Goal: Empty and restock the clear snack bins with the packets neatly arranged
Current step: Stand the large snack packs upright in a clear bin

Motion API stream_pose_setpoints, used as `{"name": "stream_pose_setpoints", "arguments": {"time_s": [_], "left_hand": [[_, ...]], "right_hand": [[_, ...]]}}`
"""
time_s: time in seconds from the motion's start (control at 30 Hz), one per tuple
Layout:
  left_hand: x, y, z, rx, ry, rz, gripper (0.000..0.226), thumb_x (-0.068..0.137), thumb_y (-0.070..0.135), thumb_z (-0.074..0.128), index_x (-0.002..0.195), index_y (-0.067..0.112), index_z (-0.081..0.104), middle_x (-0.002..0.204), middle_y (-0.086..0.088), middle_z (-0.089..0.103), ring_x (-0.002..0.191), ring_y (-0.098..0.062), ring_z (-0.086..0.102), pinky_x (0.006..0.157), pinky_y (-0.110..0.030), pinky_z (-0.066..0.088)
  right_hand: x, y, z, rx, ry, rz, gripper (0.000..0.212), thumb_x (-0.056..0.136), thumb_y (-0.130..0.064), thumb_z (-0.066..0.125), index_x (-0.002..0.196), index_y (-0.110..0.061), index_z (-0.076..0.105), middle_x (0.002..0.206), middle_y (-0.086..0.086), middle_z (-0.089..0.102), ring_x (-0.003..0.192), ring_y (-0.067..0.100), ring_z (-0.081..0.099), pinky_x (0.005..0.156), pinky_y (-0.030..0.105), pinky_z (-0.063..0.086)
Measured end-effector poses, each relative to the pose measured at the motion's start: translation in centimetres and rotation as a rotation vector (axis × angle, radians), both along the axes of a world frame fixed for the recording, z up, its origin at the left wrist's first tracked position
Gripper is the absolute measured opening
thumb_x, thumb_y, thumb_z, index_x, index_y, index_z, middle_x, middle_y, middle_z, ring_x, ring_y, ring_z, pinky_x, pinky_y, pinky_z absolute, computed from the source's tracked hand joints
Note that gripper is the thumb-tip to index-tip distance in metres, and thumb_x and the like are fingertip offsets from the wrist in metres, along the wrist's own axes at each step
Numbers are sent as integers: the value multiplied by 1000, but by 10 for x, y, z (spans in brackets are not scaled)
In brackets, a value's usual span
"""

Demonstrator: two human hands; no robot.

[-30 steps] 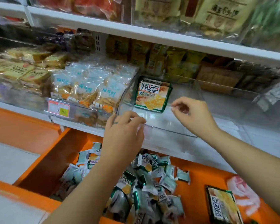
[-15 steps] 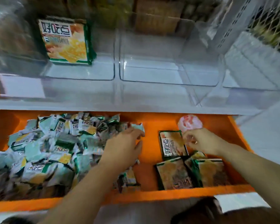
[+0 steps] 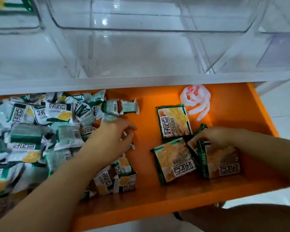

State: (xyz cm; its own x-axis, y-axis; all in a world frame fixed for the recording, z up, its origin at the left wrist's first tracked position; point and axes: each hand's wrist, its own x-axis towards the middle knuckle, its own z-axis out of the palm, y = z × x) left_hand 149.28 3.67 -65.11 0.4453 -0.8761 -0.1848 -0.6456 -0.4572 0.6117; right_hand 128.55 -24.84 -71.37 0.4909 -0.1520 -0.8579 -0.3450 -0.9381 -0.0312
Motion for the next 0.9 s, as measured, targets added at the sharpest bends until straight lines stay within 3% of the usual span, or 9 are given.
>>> {"name": "stream_pose_setpoints", "arguments": {"time_s": [0.13, 0.2, 0.3, 0.43, 0.5, 0.67, 0.77, 0.83, 0.9], "left_hand": [[-2, 0, 0, 7, 37, -29, 22, 95, 24, 54, 115, 29, 62, 86, 25, 52, 82, 2, 55, 73, -24, 53], [-2, 0, 1, -8, 64, -36, 22, 95, 23, 54, 115, 30, 62, 93, 18, 58, 84, 4, 56, 72, -18, 51], [-3, 0, 4, -7, 186, -42, 33, 94, 28, 58, 126, 32, 52, 107, 17, 57, 91, 5, 56, 69, -7, 44], [-1, 0, 12, -75, 391, 100, 74, 85, 39, 67, 145, 38, 24, 118, 20, 54, 103, 0, 59, 84, -19, 49], [4, 1, 15, -149, 433, 223, 76, 83, 38, 69, 144, 37, 24, 113, 21, 57, 98, 6, 59, 81, -15, 48], [11, 4, 17, -167, 302, 296, 58, 83, 32, 72, 134, 28, 45, 92, 28, 55, 83, 9, 57, 64, -3, 41], [15, 6, 19, -139, 137, 378, 62, 83, 32, 73, 138, 22, 47, 105, 11, 65, 74, 6, 46, 57, -2, 36], [18, 6, 17, -143, 98, 427, 63, 82, 32, 74, 138, 21, 48, 117, 4, 64, 82, 4, 45, 65, -7, 35], [19, 5, 14, -142, 116, 464, 63, 82, 32, 74, 138, 21, 48, 108, 8, 60, 73, 10, 44, 56, -2, 36]], "right_hand": [[7, 11, 27, 10, -25, 50, 46, 83, -22, 70, 126, -29, 57, 120, -2, 62, 105, 19, 58, 85, 31, 49], [15, 18, 47, 31, -199, 19, 28, 80, -28, 73, 106, -26, 65, 100, -6, 65, 88, 13, 59, 76, 29, 49], [37, 41, 84, 91, -513, -196, 32, 75, -33, 78, 103, -26, 64, 84, -9, 63, 67, 1, 54, 62, 18, 42], [59, 83, 110, 328, -831, -616, 28, 74, -40, 75, 95, -26, 64, 90, -4, 69, 79, 15, 65, 75, 27, 50], [67, 98, 109, 453, -916, -797, 31, 72, -37, 74, 95, -19, 65, 94, 10, 69, 84, 24, 67, 79, 34, 53], [73, 91, 95, 745, -758, -1019, 50, 66, -34, 69, 113, -23, 61, 106, 5, 64, 94, 13, 68, 84, 32, 57], [69, 52, 67, 431, -579, -868, 67, 71, -50, 66, 131, -24, 50, 123, -6, 57, 113, 11, 58, 96, 30, 49], [64, 27, 36, 196, -488, -728, 69, 80, -49, 66, 138, -19, 44, 135, 0, 51, 125, 18, 49, 97, 27, 42], [61, 12, 6, 82, -424, -701, 74, 84, -42, 68, 144, -16, 34, 144, 9, 44, 129, 26, 45, 97, 30, 39]]}}
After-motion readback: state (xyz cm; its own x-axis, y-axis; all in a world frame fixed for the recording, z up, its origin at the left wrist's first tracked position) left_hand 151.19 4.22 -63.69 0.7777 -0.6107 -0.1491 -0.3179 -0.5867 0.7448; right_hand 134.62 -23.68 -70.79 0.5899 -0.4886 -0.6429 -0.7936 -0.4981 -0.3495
